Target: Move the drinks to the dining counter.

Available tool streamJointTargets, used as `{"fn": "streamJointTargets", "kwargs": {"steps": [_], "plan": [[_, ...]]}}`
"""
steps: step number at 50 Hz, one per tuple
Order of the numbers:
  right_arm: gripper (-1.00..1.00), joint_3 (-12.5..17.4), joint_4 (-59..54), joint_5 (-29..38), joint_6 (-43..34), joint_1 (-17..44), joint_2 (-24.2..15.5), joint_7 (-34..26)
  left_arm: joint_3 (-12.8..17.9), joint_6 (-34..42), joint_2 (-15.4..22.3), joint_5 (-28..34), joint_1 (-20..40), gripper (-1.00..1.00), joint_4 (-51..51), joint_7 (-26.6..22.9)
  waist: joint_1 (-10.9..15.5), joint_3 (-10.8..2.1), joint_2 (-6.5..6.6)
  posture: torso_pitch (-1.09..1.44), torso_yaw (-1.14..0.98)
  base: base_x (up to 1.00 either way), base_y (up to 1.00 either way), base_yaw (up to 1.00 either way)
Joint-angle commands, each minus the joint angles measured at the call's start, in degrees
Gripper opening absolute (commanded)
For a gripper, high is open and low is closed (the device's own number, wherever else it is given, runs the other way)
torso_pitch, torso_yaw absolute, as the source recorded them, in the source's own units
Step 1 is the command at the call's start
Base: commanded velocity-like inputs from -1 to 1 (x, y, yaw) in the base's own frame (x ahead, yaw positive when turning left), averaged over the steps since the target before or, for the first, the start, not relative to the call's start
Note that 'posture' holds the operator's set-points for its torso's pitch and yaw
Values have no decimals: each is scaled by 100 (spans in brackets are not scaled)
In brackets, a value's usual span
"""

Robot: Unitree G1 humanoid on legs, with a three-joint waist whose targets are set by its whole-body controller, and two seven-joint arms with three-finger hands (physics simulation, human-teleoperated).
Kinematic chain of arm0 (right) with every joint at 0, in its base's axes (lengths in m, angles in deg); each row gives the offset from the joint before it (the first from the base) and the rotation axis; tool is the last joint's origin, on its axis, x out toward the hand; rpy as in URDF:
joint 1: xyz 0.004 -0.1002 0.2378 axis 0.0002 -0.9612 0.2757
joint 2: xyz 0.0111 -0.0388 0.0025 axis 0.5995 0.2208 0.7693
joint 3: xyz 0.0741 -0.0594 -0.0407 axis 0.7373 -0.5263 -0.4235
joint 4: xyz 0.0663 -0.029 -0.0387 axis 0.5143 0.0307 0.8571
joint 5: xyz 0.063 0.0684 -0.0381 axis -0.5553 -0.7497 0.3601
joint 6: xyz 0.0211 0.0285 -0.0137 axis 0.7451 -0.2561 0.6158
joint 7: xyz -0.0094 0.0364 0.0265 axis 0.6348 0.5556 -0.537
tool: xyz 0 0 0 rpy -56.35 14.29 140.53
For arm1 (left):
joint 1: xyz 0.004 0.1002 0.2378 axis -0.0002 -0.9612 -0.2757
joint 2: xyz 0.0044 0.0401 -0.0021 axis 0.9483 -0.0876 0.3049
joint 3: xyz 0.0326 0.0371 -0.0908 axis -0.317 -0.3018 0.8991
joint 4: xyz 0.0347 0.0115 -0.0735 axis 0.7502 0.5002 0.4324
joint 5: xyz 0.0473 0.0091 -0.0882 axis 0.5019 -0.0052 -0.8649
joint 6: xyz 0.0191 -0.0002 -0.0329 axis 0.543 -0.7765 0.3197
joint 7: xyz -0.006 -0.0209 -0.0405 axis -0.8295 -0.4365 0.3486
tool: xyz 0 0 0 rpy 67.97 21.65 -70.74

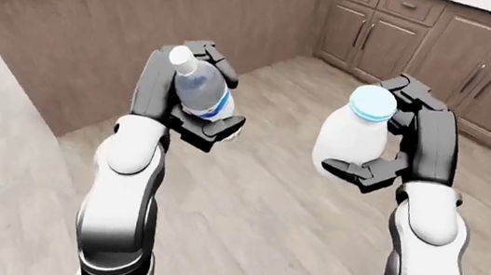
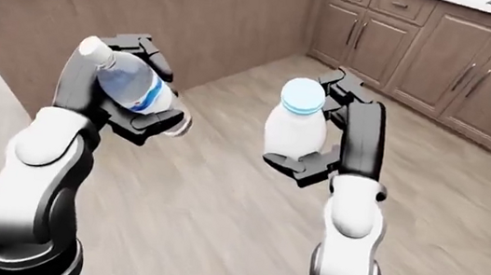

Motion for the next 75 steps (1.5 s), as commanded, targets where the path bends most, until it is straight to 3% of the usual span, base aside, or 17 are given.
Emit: {"fn": "streamJointTargets", "kwargs": {"steps": [1,3,4,5,7,11,16,18,30,32,41,44,45,59,60,63,75], "plan": [[-100,-2,41,31,142,64,-8,23,-8,-230,13,15,129,-100,-133,53,23,-57,56,0,0,30,0,0],[-100,-52,-24,95,192,21,-6,2,-11,-243,10,10,116,-100,-129,58,276,-79,362,0,0,25,6,50],[-100,-54,-21,88,216,16,10,-28,-8,-237,11,9,116,-100,-133,61,416,-71,968,0,0,22,0,100],[-100,-46,-14,79,228,14,27,-44,-8,-232,13,9,114,-100,-138,61,153,17,453,0,0,21,0,100],[-100,-47,-24,75,234,15,42,-60,2,-290,14,-4,86,-100,-99,70,409,-259,497,0,0,22,0,100],[-100,-66,-21,97,204,38,48,-94,10,-292,18,-17,77,-100,-105,73,351,-167,370,0,0,22,0,100],[-100,-93,35,143,151,44,56,-154,4,-227,30,-11,97,-100,-162,64,25,-236,-528,0,0,22,0,100],[-100,-77,-1,125,219,10,66,-145,3,-235,28,-14,82,-100,-166,67,-18,-14,-357,0,0,22,0,100],[-100,-67,12,127,212,37,66,-181,8,-235,31,-22,116,-100,-153,78,120,-76,89,0,0,22,0,100],[-100,-59,10,107,208,46,72,-185,7,-230,38,-20,126,-100,-149,76,148,-168,569,0,0,22,0,100],[-100,-61,-7,-22,211,30,84,-177,4,-287,38,-17,107,-100,-105,75,101,33,176,0,0,16,1,62],[-100,-60,-21,-43,195,42,84,-171,18,-266,41,-19,110,-100,-125,66,-153,-62,-315,0,0,0,0,0],[-100,-74,-27,-36,200,33,82,-166,19,-273,41,-20,103,-100,-123,68,-110,22,-34,0,0,0,0,0],[-100,-45,61,-57,138,51,60,-201,-22,-183,42,29,196,-100,-139,55,-236,-167,316,0,0,0,5,83],[-100,4,54,-126,129,78,82,-188,-28,-172,50,44,226,-100,-132,44,-67,-62,30,0,0,0,0,0],[-100,-11,28,-192,98,115,80,-170,-7,-96,72,67,316,-100,-154,3,-203,-231,508,0,0,0,0,0],[-100,-35,170,-127,-506,614,-79,-261,28,213,204,149,891,-100,-9,-120,-17,155,166,0,0,38,0,0]]}}
